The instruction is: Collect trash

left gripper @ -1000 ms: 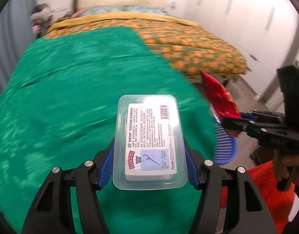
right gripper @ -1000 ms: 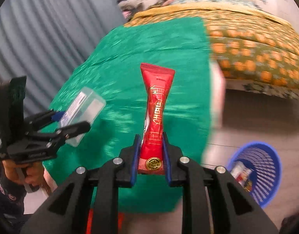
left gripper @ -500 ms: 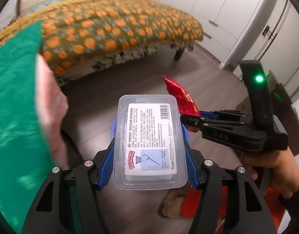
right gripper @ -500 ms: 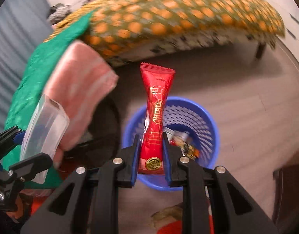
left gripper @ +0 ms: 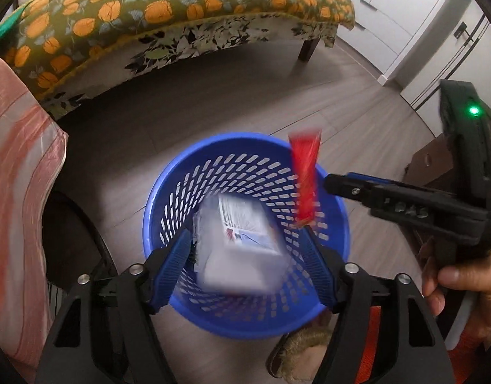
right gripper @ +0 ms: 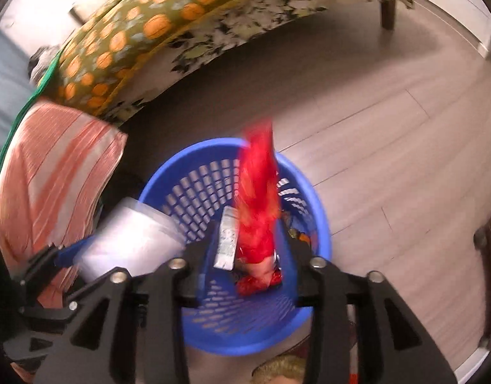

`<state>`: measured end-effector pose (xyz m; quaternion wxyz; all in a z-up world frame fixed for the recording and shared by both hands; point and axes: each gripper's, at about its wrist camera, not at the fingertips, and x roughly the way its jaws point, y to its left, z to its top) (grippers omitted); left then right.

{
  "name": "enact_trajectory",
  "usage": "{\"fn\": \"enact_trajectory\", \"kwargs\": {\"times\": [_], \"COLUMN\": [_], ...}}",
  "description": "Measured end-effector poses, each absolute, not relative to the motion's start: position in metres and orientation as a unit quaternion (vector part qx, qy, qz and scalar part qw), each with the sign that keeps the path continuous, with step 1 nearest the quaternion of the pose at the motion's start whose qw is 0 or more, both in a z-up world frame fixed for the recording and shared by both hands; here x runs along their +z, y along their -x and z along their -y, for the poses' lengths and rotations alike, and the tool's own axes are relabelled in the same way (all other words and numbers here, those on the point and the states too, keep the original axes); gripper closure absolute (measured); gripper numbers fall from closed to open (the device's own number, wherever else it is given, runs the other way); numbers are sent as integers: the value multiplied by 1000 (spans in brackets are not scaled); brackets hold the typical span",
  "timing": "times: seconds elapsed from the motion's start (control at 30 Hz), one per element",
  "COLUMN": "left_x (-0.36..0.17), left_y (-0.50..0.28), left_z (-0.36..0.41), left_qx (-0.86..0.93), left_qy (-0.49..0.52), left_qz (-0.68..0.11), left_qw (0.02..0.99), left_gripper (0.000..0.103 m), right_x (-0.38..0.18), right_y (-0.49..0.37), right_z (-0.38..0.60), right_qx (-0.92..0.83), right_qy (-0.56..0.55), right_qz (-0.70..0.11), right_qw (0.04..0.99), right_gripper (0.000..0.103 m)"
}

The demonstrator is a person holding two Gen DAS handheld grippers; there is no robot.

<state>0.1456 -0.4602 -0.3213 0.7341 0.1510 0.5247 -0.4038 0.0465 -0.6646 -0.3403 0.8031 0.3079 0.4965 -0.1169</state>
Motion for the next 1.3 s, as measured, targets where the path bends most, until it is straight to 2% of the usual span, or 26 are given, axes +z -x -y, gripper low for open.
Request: {"fn": "enact_trajectory", "kwargs": {"times": [0.03,0.07,0.17,0.27,0.37,0.6,0.67,0.73,0.87,1.1,1.3], "left_x": [-322,-320,-304,-275,-239,-188,-177,-169,-157,-157,-172], "left_y": [-146,-146,-139,-126,-110,-81,-72,-66,-54,-53,-57], "left_z": [460,459,455,443,427,395,388,383,381,375,376], "left_qx": [-402,-402,-406,-402,-394,-372,-376,-364,-333,-327,-329], "left_qy": [-150,-147,-138,-130,-129,-150,-154,-159,-184,-180,-185], "left_qz": [-524,-521,-504,-476,-440,-391,-373,-363,-341,-348,-389], "left_qw": [735,738,750,771,797,828,834,843,860,860,841], "left_gripper": [29,28,27,17,5,5,5,5,5,5,5], "right_x": [-339,-334,-321,-298,-265,-192,-175,-169,-171,-179,-186], "right_y": [-45,-40,-34,-25,-9,40,58,70,77,86,80], "right_z": [667,669,671,669,657,609,598,597,607,585,573], "right_qx": [-119,-122,-133,-151,-178,-170,-163,-180,-191,-181,-172], "right_qy": [-311,-314,-308,-293,-262,-185,-203,-232,-248,-222,-199], "right_qz": [-492,-484,-481,-476,-476,-418,-377,-347,-340,-376,-404], "right_qw": [804,808,810,815,820,873,889,891,887,881,876], "right_gripper": [37,19,12,4,4,4,4,4,5,5,4]}}
